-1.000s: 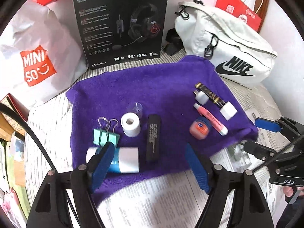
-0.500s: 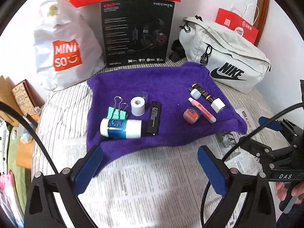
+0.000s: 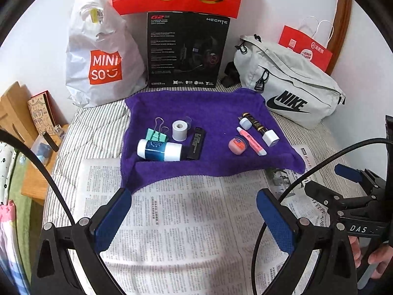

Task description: Organize rigid objects

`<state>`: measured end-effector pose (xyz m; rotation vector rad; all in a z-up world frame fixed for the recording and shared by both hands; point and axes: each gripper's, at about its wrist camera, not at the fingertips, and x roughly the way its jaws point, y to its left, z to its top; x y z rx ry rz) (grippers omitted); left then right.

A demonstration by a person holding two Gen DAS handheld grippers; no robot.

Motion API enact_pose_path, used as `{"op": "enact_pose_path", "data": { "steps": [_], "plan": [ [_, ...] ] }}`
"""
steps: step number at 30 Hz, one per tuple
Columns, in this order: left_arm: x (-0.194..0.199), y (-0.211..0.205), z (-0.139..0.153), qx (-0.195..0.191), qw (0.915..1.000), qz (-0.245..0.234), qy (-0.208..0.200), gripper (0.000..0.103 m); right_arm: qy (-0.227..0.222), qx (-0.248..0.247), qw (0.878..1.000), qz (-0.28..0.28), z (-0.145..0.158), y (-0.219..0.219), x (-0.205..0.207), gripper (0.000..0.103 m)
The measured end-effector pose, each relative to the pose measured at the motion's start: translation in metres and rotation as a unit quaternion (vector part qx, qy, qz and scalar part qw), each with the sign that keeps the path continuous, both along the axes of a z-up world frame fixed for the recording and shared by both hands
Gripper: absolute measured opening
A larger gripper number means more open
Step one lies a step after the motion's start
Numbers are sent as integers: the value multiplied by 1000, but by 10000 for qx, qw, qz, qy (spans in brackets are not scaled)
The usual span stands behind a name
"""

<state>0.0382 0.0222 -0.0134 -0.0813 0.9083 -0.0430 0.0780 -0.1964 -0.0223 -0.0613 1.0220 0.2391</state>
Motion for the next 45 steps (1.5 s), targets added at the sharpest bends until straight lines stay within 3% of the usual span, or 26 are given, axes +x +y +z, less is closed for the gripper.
{"op": "enact_pose_path", "data": {
  "steps": [45],
  "plan": [
    [-21, 4, 2, 58, 9999, 124, -33, 103, -177, -148, 9995, -222, 16, -15, -24, 103]
  ]
}}
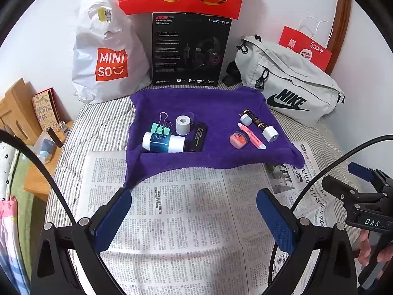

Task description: Organize rigid objects

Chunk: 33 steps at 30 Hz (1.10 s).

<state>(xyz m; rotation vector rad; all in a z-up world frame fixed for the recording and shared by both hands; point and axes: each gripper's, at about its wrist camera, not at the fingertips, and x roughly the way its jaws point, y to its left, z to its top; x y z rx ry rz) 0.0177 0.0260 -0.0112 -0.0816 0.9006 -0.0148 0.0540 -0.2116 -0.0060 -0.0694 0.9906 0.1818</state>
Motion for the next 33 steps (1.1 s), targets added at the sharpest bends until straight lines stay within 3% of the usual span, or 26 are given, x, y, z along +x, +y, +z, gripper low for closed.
{"op": "enact_pose_path", "data": {
  "steps": [33],
  "plan": [
    [-1, 1, 2, 93, 9999, -67, 12, 103, 25, 14, 10000, 29, -2, 0, -1, 103]
  ]
}}
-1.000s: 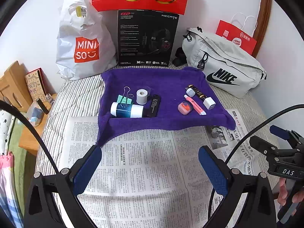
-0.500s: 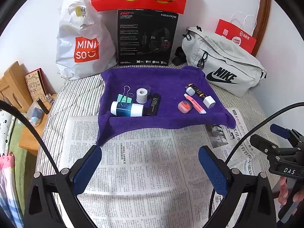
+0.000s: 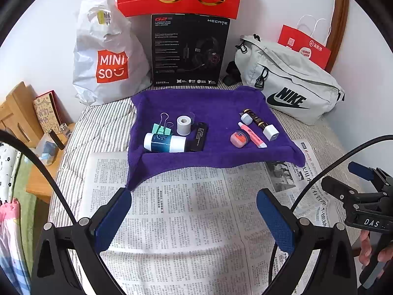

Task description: Organize rigid objects

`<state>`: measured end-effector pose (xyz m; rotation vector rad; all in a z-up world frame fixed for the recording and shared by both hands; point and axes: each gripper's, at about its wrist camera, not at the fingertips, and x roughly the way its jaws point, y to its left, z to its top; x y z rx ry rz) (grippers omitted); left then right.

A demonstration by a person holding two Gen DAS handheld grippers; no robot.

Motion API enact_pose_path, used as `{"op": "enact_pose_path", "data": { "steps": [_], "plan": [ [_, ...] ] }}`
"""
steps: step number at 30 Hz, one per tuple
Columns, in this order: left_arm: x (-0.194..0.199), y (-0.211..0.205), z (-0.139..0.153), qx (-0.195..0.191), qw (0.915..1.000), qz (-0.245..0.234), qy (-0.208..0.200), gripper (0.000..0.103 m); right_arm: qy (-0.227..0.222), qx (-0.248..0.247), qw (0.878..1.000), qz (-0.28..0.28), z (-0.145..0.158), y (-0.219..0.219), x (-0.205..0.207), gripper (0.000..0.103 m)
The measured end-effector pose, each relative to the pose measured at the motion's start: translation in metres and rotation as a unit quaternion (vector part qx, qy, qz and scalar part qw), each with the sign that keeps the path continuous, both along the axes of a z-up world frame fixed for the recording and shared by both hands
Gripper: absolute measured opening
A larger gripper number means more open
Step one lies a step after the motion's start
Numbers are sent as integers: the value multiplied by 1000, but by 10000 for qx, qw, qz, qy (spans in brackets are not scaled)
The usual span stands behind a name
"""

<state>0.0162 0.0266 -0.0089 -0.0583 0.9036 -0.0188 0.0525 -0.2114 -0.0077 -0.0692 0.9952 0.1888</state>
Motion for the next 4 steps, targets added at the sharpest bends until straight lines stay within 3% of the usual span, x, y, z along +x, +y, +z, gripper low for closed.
{"op": "enact_pose_path", "data": {
  "steps": [4],
  "plan": [
    [1, 0, 2, 5, 10000, -67, -59, 103, 13, -3, 10000, 16, -1, 1, 1, 103]
  ]
}}
